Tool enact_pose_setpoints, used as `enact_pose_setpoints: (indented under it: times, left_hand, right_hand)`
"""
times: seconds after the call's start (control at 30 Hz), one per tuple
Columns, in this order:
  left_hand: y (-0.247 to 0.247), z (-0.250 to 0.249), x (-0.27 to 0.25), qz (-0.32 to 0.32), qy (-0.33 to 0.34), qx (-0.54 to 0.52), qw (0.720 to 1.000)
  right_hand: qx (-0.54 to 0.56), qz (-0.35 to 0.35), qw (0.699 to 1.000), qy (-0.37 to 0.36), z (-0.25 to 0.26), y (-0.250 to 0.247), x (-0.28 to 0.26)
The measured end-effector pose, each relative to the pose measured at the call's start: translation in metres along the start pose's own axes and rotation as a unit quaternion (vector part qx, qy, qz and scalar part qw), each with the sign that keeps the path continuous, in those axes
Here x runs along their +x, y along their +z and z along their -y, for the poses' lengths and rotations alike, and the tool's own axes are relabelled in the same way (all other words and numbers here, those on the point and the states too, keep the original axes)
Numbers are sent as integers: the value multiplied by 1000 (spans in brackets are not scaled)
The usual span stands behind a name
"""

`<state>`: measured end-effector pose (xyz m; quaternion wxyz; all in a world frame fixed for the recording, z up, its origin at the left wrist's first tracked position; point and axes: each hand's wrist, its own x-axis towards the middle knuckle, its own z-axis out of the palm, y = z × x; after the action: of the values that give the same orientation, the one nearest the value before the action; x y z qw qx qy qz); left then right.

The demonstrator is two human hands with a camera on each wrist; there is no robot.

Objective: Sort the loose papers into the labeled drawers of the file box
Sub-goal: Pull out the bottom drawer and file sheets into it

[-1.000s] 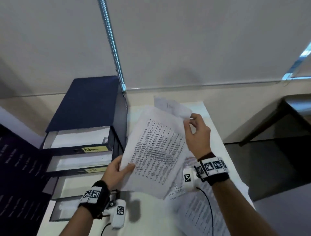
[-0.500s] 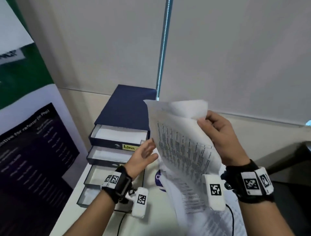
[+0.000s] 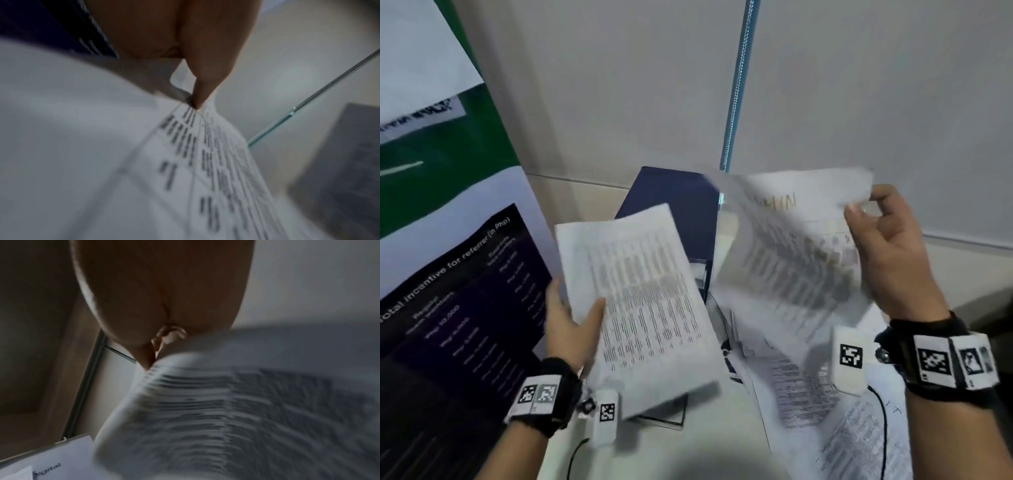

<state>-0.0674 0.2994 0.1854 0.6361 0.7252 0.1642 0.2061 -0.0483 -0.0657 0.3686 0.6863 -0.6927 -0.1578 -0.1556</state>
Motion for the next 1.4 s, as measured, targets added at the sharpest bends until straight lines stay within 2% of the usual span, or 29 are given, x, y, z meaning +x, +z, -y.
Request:
enact_pose_setpoints:
  times: [0.1, 0.17, 0.2, 0.3, 0.33, 0.37, 0.4, 0.43, 0.47, 0.6, 0.67, 0.7, 0.8, 0.87, 0.93, 1.07, 1.1, 1.27, 1.4]
  left_hand:
    - [-10, -14, 10, -11, 45, 24, 999]
    - [-6, -35, 4, 57, 82, 41, 994]
    - [-3, -41, 1, 103, 69, 10, 992]
    - [10, -64, -19, 222, 16, 10, 975]
    - [12, -67, -30, 256, 0, -16, 966]
    - [16, -69, -35, 273, 11, -76, 959]
    - [16, -78, -42, 266, 15, -108, 958]
    - [15, -72, -47, 258, 61, -102, 959]
    - [16, -70, -49, 286, 44, -125, 949]
    - [-2, -31, -50, 314, -34, -139, 939]
    - [-10, -18, -55, 323, -55, -96, 940]
    - [-14, -12, -61, 334, -43, -48, 940]
    - [-20, 13, -85, 346, -45, 47, 936]
    - [-26, 32, -98, 338, -61, 60, 937]
    - [-31, 42, -104, 313, -76, 43, 946]
    - [-42, 32, -102, 255, -98, -5, 962]
    - [-46, 27, -98, 246, -97, -5, 964]
    - [-71, 2, -69, 215, -66, -53, 973]
    - [-71, -20, -37, 229, -54, -7, 972]
  right_hand:
    - [23, 106, 993, 42, 11, 14, -6]
    - [40, 165, 982, 85, 15, 31, -10]
    - [46, 181, 977, 105, 14, 40, -11]
    - [42, 172, 973, 145, -5, 60, -7]
    - [39, 162, 973, 160, -16, 65, -6]
    - [35, 146, 973, 177, -28, 67, -4]
    - [25, 127, 972, 195, -43, 69, -4]
    - [5, 111, 970, 215, -63, 68, -5]
    - [-25, 98, 967, 235, -81, 68, -8]
    - [-152, 67, 941, 294, -150, 67, -39]
    - [-195, 32, 930, 309, -177, 68, -59]
    - [-194, 16, 928, 318, -185, 70, -70]
    - [-139, -10, 909, 393, -220, 75, -104]
    - [-64, 7, 873, 484, -237, 76, -123]
    - [17, 46, 835, 548, -238, 76, -136]
    - [128, 163, 803, 559, -207, 83, -151]
    - [141, 184, 807, 543, -196, 88, -150]
    - [136, 183, 877, 423, -162, 104, -116]
    - [124, 120, 907, 384, -155, 120, -69]
